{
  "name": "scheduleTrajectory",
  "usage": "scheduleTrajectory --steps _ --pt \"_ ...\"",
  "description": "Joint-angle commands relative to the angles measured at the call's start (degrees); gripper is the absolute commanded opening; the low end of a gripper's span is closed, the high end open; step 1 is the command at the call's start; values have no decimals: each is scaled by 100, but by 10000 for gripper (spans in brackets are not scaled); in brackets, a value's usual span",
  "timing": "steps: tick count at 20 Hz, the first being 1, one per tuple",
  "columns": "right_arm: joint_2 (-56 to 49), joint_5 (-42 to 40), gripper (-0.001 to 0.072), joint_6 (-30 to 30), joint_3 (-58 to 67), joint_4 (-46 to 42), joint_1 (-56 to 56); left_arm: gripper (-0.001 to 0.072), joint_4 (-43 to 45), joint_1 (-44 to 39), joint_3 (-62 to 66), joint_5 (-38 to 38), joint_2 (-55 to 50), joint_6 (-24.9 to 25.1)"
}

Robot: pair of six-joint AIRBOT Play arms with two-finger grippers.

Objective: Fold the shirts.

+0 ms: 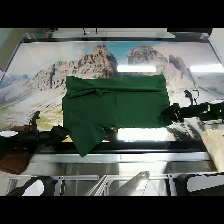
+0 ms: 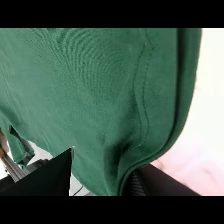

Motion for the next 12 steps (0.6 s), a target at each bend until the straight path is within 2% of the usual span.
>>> scheduleTrajectory --steps 1,4,7,10,12 --pt "-4 -76 456 0 4 -254 4 566 275 2 -280 415 581 -181" --pt "-4 -79 456 -2 4 -251 4 565 76 2 -273 470 448 -181" --pt "-4 -76 456 -2 4 -254 4 565 -538 -96 -267 275 -258 -94" --pt "-4 -74 456 -2 4 -254 4 565 -1456 -597 -267 127 -981 831" --pt "-4 -11 456 -4 4 -254 -7 441 -1722 -857 -181 -52 -1403 1054"
